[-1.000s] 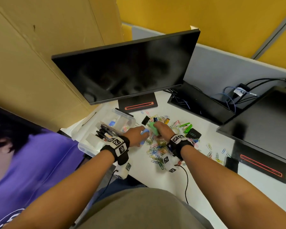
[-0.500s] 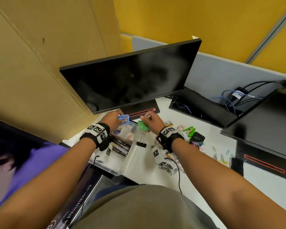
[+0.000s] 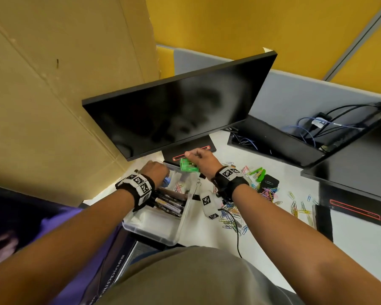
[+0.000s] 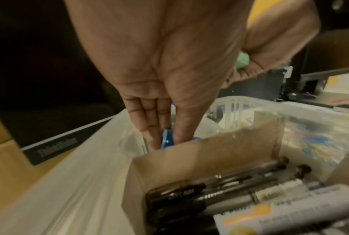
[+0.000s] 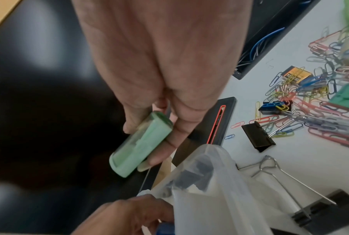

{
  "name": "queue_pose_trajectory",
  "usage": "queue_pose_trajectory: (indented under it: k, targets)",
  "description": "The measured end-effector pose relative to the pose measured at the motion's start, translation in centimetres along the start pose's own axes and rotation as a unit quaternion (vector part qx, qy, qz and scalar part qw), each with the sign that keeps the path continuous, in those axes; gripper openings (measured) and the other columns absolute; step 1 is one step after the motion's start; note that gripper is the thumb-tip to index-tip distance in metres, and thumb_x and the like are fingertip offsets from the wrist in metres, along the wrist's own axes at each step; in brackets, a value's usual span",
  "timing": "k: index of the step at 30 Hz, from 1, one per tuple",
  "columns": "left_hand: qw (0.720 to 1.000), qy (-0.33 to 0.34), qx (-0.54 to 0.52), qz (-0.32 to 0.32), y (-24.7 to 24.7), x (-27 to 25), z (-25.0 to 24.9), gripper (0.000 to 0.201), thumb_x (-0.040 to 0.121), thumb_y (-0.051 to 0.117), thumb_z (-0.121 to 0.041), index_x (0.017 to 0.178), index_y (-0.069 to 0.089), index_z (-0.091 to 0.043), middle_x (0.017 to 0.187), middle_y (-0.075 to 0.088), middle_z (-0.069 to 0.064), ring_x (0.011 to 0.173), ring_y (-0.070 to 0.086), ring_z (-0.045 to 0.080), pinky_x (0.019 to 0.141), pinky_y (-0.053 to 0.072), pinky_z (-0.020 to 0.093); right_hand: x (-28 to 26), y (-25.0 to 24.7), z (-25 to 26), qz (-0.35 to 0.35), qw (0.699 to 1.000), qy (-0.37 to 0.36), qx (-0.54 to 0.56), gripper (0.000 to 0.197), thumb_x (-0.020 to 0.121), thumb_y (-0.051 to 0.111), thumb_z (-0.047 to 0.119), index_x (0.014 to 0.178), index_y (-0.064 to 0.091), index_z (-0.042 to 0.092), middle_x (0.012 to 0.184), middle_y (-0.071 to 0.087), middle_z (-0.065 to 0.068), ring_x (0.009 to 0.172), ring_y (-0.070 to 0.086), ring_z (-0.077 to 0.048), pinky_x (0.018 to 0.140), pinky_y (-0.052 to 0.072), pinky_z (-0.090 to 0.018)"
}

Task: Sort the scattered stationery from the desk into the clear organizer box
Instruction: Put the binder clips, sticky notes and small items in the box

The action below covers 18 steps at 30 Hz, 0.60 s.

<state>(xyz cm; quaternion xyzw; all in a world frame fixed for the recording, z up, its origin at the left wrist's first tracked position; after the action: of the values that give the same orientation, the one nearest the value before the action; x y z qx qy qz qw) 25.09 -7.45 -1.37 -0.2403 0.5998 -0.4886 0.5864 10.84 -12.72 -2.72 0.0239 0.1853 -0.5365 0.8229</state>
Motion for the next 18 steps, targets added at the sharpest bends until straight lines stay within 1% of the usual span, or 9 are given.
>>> queue_pose_trajectory:
  k: [1,3,4,6,8,11,14,16,18]
  targets:
    - [1.0,0.007,0.011,0.006,0.3,0.0,-0.3,0.025,0.091,0.058,-0.02,0.113,0.069,-0.02,0.119,0.066,0.005,0.113,0.06,0.025,0.093,0.044,0.034,0.0,0.1,0.0,0.003,1.0,0.005,0.008,0.022,0.088,0.067,0.045,0.092,0.069,0.023,0.09,0.072,-0.001,0.091,0.069,-0.02,0.096,0.053,-0.046]
    - [1.0,0.01,0.008,0.022,0.8,0.1,-0.6,0.023,0.091,0.056,-0.015,0.109,0.07,-0.015,0.117,0.066,0.009,0.11,0.061,0.028,0.091,0.046,0.035,0.1,0.6,0.0,0.019,1.0,0.011,0.022,0.012,0.089,0.069,0.034,0.093,0.07,0.023,0.092,0.072,0.0,0.092,0.068,-0.017,0.098,0.052,-0.043]
    - [1.0,0.008,0.0,0.03,1.1,0.3,-0.6,0.022,0.091,0.056,-0.013,0.108,0.07,-0.012,0.117,0.066,0.01,0.11,0.062,0.029,0.091,0.046,0.035,0.2,0.8,-0.1,0.029,0.999,0.017,0.026,0.006,0.09,0.07,0.028,0.094,0.071,0.024,0.096,0.073,-0.001,0.094,0.068,-0.017,0.099,0.052,-0.042]
    - [0.999,0.001,-0.027,0.045,1.5,0.5,-0.6,0.022,0.092,0.054,-0.012,0.107,0.069,-0.01,0.117,0.065,0.012,0.11,0.061,0.03,0.09,0.046,0.033,0.3,1.1,-0.3,0.042,0.998,0.03,0.027,0.008,0.089,0.071,0.02,0.095,0.072,0.025,0.104,0.073,-0.007,0.101,0.069,-0.023,0.1,0.051,-0.045]
    - [0.997,-0.006,-0.057,0.056,1.8,0.9,-0.5,0.025,0.095,0.051,-0.014,0.112,0.068,-0.008,0.12,0.064,0.013,0.113,0.06,0.03,0.092,0.045,0.032,0.2,1.3,-0.2,0.048,0.998,0.041,0.028,0.014,0.089,0.069,0.013,0.097,0.07,0.024,0.108,0.072,-0.009,0.103,0.068,-0.025,0.1,0.051,-0.045]
    - [0.995,-0.003,-0.075,0.071,2.2,1.2,-0.6,0.026,0.097,0.049,-0.016,0.114,0.067,-0.009,0.121,0.064,0.013,0.114,0.06,0.029,0.095,0.046,0.032,0.3,1.1,-0.1,0.042,0.998,0.037,0.004,0.015,0.089,0.069,0.01,0.097,0.069,0.022,0.105,0.071,-0.006,0.102,0.068,-0.024,0.098,0.053,-0.043]
    - [0.993,0.002,-0.077,0.085,2.7,1.5,-0.8,0.025,0.097,0.049,-0.014,0.114,0.066,-0.008,0.122,0.063,0.014,0.114,0.061,0.03,0.096,0.047,0.036,0.5,1.0,-0.1,0.037,0.998,0.028,-0.033,0.014,0.088,0.07,0.01,0.098,0.068,0.02,0.094,0.068,-0.002,0.092,0.067,-0.021,0.094,0.054,-0.042]
    - [0.992,-0.002,-0.08,0.095,3.0,1.6,-0.8,0.025,0.097,0.048,-0.013,0.115,0.066,-0.007,0.124,0.063,0.015,0.115,0.06,0.03,0.097,0.047,0.036,0.8,1.0,-0.3,0.035,0.998,0.029,-0.048,0.015,0.088,0.072,0.012,0.102,0.069,0.015,0.093,0.069,-0.002,0.09,0.068,-0.017,0.092,0.055,-0.041]
    - [0.991,-0.008,-0.089,0.099,3.0,1.8,-0.8,0.027,0.098,0.047,-0.013,0.116,0.065,-0.006,0.125,0.062,0.015,0.116,0.059,0.03,0.098,0.046,0.035,0.8,1.0,-0.2,0.037,0.997,0.031,-0.063,0.02,0.088,0.072,0.015,0.107,0.069,0.01,0.094,0.07,-0.003,0.087,0.068,-0.014,0.09,0.056,-0.038]
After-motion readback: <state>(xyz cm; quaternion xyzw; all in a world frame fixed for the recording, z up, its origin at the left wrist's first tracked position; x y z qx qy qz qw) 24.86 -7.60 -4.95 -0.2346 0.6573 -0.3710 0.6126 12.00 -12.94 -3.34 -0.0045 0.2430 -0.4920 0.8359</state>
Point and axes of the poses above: each hand's wrist, its own x-axis towards the middle knuckle, its own y-axis out of the palm, z = x × y, the point moved 9 cm from there along x, towards the middle knuckle
